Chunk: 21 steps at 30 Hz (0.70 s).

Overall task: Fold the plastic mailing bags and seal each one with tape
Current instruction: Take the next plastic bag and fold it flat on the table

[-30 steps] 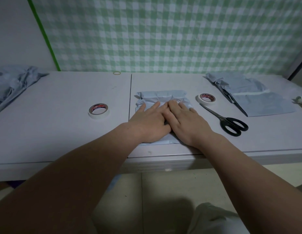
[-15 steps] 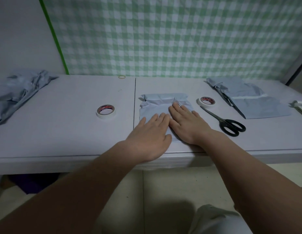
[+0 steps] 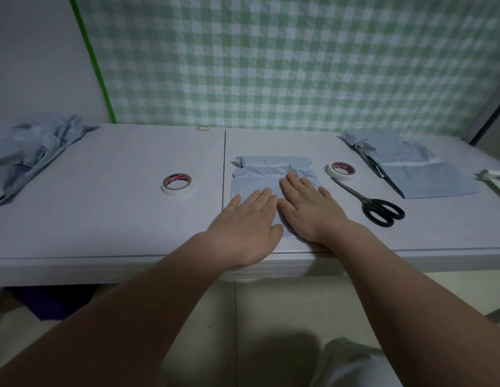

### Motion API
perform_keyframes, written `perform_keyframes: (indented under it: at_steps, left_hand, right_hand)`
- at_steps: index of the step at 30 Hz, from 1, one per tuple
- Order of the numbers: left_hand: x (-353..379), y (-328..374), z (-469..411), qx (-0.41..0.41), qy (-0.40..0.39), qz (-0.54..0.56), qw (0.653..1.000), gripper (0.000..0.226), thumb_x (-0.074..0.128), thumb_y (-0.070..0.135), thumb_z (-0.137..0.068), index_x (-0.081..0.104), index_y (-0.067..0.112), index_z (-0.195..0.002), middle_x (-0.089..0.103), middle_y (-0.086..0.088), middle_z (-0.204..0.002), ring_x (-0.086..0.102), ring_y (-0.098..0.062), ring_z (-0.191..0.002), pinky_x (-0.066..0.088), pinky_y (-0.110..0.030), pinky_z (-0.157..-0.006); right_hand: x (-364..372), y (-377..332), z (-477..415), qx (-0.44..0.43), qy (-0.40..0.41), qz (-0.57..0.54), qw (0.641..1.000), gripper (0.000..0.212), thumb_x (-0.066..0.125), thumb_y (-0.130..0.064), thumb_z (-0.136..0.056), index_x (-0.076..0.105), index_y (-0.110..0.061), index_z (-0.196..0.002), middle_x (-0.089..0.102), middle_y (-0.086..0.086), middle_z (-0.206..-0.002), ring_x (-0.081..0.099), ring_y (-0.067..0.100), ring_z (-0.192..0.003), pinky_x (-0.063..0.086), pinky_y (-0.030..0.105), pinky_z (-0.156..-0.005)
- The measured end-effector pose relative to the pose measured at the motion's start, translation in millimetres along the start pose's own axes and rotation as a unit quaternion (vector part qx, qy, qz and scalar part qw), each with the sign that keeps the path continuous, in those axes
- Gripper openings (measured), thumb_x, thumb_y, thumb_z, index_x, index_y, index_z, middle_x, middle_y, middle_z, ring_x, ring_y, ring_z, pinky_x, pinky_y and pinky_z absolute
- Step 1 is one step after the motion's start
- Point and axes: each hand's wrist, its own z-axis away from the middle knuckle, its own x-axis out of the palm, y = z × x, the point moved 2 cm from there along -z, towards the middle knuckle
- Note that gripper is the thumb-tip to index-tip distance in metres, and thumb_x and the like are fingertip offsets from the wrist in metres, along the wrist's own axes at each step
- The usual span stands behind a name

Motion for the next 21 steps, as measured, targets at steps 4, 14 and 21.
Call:
perform_keyframes:
  at_steps: [4, 14, 21]
  left_hand:
    - [-2.3, -4.1, 6.5, 0.011, -0.005, -0.011, 1.000, 0.060, 0.020, 0.037, -0.102, -0.003, 0.016, -0.152, -0.008, 0.000, -0.161, -0.007, -0.012, -0.147, -0.003, -0.036, -0.118]
    - [-3.3, -1.2, 4.3, 0.003, -0.011, 0.004, 1.000, 0.060, 0.021, 0.039, -0.101, -0.001, 0.017, -0.153, -0.007, 0.000, -0.161, -0.006, -0.012, -0.147, -0.002, -0.036, -0.119]
    - [-26.4, -7.1, -9.5, 0.031, 0.074, 0.015, 0.997, 0.045, 0.033, 0.034, -0.098, 0.043, 0.017, -0.139, 0.040, -0.003, -0.146, 0.035, -0.022, -0.135, 0.027, -0.038, -0.112]
  right_hand:
    - [5.3, -5.2, 2.6, 0.006, 0.007, -0.003, 1.000, 0.057, 0.014, -0.040, -0.101, 0.002, -0.019, -0.153, -0.008, -0.001, -0.160, -0.003, 0.018, -0.147, 0.003, 0.043, -0.117]
    - [0.4, -2.7, -0.8, 0.004, -0.017, -0.017, 1.000, 0.057, 0.015, -0.041, -0.101, 0.002, -0.020, -0.153, -0.008, -0.003, -0.160, -0.004, 0.015, -0.147, 0.002, 0.041, -0.117]
    - [-4.3, -3.8, -2.6, -0.041, 0.055, -0.015, 0.998, 0.043, 0.024, -0.032, -0.101, 0.037, -0.010, -0.135, 0.030, 0.006, -0.151, 0.026, 0.018, -0.139, 0.019, 0.037, -0.110]
